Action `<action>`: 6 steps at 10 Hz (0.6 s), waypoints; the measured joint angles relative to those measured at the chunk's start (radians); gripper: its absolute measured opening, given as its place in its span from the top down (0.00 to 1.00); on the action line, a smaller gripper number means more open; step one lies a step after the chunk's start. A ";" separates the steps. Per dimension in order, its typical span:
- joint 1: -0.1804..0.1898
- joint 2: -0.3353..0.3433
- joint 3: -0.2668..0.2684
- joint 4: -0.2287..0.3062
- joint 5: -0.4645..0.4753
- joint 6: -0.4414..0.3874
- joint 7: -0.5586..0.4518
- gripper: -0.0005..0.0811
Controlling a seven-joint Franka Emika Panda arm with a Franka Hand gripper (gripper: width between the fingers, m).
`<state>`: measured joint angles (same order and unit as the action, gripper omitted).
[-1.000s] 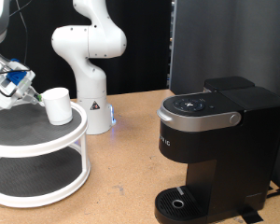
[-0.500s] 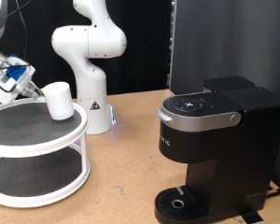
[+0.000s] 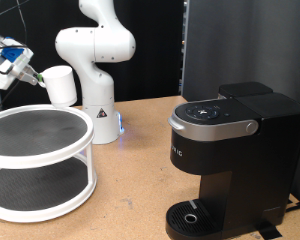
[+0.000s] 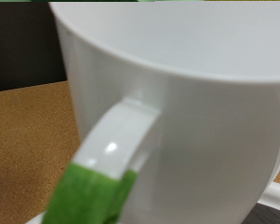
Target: Make a cup of coffee with the keurig machine
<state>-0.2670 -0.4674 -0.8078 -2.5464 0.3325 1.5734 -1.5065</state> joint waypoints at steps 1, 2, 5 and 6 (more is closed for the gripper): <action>0.000 0.001 -0.003 -0.003 0.005 0.000 -0.001 0.91; 0.000 0.001 -0.008 -0.009 0.035 0.001 0.000 0.91; 0.005 -0.001 0.019 -0.061 0.190 0.088 0.055 0.91; 0.014 -0.001 0.043 -0.081 0.239 0.132 0.064 0.91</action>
<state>-0.2533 -0.4681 -0.7644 -2.6278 0.5716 1.7054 -1.4423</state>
